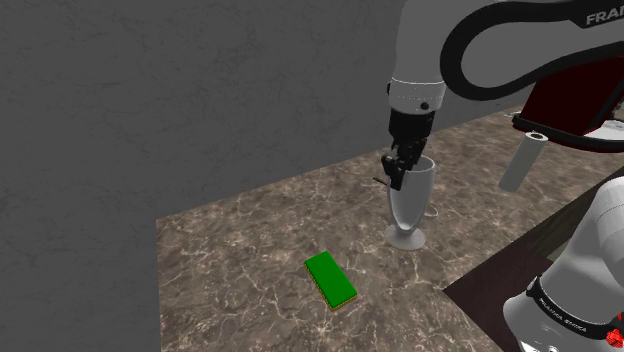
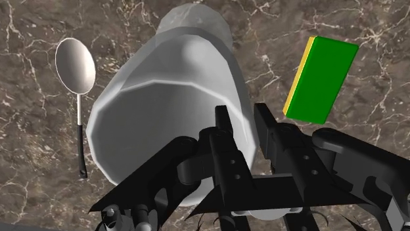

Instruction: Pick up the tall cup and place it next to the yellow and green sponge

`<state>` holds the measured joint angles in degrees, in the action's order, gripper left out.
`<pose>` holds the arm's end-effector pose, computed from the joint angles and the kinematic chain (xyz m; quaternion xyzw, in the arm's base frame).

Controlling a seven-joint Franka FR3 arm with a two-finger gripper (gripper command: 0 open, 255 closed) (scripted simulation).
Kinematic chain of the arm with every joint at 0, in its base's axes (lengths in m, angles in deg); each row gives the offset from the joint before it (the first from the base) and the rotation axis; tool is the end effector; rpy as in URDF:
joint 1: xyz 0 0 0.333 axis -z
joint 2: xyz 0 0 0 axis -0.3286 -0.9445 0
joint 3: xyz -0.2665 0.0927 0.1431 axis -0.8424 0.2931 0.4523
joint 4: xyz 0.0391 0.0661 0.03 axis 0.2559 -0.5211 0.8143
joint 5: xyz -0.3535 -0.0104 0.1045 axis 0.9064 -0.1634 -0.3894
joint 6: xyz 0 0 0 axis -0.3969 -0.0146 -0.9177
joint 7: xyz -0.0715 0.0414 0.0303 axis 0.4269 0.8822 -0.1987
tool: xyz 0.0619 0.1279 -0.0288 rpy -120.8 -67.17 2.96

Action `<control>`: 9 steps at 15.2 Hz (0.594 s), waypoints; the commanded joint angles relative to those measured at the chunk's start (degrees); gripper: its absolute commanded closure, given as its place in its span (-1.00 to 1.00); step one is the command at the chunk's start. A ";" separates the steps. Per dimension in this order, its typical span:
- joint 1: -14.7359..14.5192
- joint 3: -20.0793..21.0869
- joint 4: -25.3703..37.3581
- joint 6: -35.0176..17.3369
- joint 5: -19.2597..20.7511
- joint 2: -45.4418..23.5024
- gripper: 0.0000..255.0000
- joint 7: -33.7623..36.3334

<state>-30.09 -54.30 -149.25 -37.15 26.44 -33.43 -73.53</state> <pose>0.3319 0.1527 0.4476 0.9994 0.0260 -0.0207 0.0051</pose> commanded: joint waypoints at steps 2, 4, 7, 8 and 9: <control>0.03 0.19 -1.64 -2.57 -0.04 -0.86 1.00 -0.05; 0.01 0.34 -2.86 -4.24 -0.11 -1.31 1.00 -0.05; -0.02 0.58 -4.61 -6.77 -0.22 -2.10 1.00 -0.04; -0.02 0.66 -5.17 -7.63 -0.25 -2.40 1.00 -0.03; -0.03 0.74 -5.72 -8.50 -0.27 -2.71 1.00 -0.02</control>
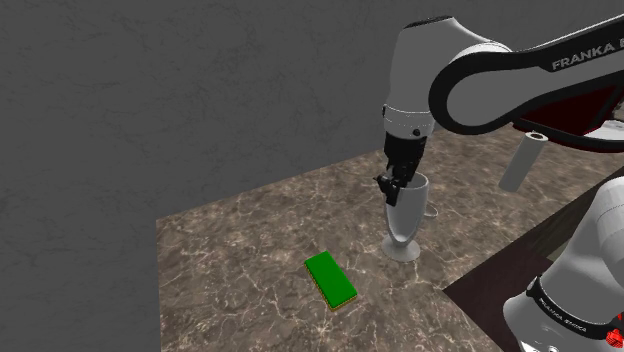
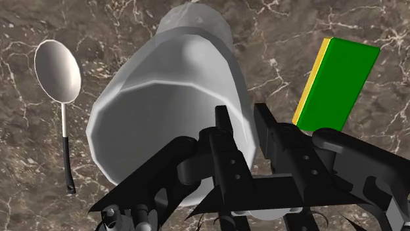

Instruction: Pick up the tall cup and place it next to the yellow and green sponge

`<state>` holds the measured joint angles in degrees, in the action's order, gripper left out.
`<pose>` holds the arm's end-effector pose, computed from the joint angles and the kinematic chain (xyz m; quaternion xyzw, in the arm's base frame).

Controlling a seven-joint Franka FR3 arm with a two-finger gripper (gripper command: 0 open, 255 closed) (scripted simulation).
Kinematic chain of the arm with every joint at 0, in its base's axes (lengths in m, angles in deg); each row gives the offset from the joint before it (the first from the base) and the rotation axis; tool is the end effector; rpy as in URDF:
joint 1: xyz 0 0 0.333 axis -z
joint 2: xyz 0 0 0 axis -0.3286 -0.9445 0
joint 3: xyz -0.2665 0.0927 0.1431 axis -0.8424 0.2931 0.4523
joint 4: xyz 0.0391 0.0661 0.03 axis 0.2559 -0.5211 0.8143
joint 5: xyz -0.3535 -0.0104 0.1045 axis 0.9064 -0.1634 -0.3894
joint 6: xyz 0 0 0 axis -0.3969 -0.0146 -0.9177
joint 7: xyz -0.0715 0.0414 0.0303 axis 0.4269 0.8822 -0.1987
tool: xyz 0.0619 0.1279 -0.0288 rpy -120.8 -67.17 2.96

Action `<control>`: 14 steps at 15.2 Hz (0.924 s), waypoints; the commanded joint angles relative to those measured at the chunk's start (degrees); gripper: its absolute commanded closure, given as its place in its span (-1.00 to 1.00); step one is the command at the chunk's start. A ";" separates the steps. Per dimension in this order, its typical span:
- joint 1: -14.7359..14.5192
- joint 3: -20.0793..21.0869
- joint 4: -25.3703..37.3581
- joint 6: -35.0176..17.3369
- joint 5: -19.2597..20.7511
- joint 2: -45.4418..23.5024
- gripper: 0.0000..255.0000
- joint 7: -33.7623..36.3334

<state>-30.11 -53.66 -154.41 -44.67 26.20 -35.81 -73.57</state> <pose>0.3350 0.1529 0.4034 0.9994 0.0259 -0.0208 0.0051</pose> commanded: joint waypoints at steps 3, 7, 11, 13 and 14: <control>-0.01 0.19 -1.21 -2.01 -0.06 -0.72 1.00 0.03; -0.01 0.20 -1.20 -2.01 -0.06 -0.73 1.00 0.03; 0.00 0.19 -1.21 -2.02 -0.06 -0.73 -1.00 0.03; 0.00 0.19 -1.21 -2.02 -0.06 -0.73 -1.00 0.03; -0.01 0.19 -1.21 -2.02 -0.06 -0.72 -1.00 0.03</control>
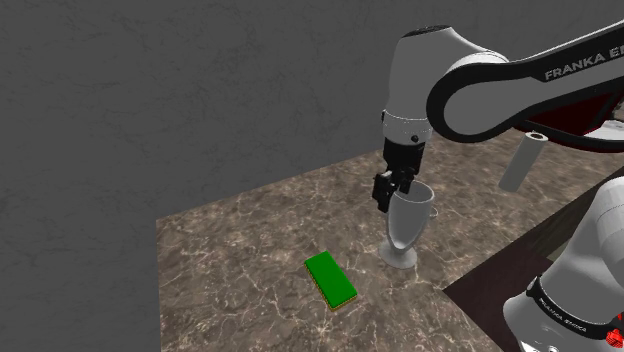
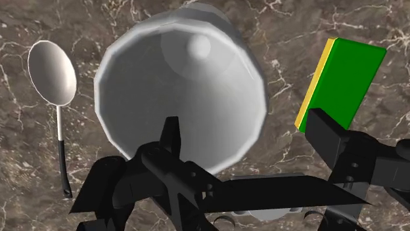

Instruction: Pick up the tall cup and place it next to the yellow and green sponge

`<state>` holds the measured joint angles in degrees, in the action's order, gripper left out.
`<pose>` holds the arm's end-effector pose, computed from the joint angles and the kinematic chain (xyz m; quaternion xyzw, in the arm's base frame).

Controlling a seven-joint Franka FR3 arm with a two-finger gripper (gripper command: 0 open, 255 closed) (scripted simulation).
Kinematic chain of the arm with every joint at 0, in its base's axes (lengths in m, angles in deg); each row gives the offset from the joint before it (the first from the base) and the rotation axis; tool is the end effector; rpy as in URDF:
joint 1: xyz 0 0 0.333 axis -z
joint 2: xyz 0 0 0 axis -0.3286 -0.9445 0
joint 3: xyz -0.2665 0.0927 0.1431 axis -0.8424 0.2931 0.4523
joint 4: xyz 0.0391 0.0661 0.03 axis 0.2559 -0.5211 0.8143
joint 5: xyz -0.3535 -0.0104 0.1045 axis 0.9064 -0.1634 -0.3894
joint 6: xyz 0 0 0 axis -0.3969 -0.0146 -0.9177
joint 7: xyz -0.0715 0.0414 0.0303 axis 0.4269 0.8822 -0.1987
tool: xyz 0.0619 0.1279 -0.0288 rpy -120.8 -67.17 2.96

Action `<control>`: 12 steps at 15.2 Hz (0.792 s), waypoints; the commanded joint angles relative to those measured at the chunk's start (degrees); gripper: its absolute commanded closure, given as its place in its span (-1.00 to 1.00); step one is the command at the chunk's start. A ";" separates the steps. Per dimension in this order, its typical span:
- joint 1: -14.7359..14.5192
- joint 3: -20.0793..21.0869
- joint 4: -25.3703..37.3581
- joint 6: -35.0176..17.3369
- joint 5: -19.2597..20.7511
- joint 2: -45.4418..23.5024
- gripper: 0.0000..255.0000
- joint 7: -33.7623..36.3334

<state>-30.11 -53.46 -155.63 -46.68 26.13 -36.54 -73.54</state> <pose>0.3355 0.1531 0.3923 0.9994 0.0258 -0.0203 0.0049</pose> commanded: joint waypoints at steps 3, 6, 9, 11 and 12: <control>0.07 -0.39 2.97 4.25 0.18 1.29 -1.00 -0.02; 0.14 -0.72 5.84 7.92 0.37 2.10 -1.00 -0.02; 0.14 -0.72 5.84 7.92 0.37 2.11 -1.00 -0.02; 0.14 -0.72 5.84 7.92 0.37 2.10 -1.00 -0.02; 0.14 -0.72 5.84 7.92 0.37 2.10 -1.00 -0.02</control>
<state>-29.98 -54.18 -149.80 -38.78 26.51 -34.44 -73.56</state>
